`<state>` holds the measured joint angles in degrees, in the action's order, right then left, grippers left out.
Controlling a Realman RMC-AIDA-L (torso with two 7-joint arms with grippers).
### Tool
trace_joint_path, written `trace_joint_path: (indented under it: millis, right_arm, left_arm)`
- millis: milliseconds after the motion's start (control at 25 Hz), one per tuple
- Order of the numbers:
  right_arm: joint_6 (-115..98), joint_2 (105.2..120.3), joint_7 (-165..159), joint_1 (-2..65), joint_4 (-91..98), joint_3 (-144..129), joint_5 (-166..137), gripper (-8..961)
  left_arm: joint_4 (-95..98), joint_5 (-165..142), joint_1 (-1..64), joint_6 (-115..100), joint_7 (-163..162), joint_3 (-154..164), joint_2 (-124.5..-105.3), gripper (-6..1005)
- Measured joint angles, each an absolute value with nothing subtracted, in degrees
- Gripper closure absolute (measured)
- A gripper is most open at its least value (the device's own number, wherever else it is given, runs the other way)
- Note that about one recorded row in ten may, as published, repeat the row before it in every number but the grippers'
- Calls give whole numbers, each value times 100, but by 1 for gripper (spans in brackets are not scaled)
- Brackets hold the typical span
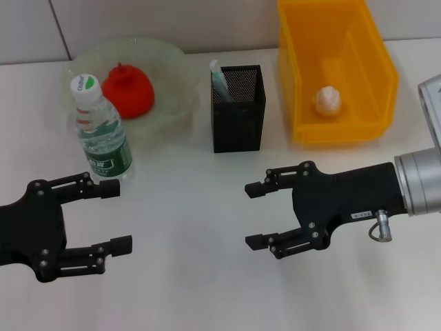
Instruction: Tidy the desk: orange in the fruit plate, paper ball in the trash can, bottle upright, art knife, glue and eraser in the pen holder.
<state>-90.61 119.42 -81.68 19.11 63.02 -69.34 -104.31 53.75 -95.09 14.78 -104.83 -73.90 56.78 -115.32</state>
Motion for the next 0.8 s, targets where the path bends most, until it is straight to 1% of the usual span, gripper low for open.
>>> trace_joint_path:
  millis: [400,800]
  right_arm:
    - [-9136,11945,-8172,1958,6320,-6935,-10406,185]
    - [-9096,11944,-8257,1969,6308,-6922,-10227,185]
  left_arm:
    - [5372,-9606,1372,-10431,-7364,5544,-11514,215]
    - [5414,-9799,1371,-10438,-7362,5440,-11561,215]
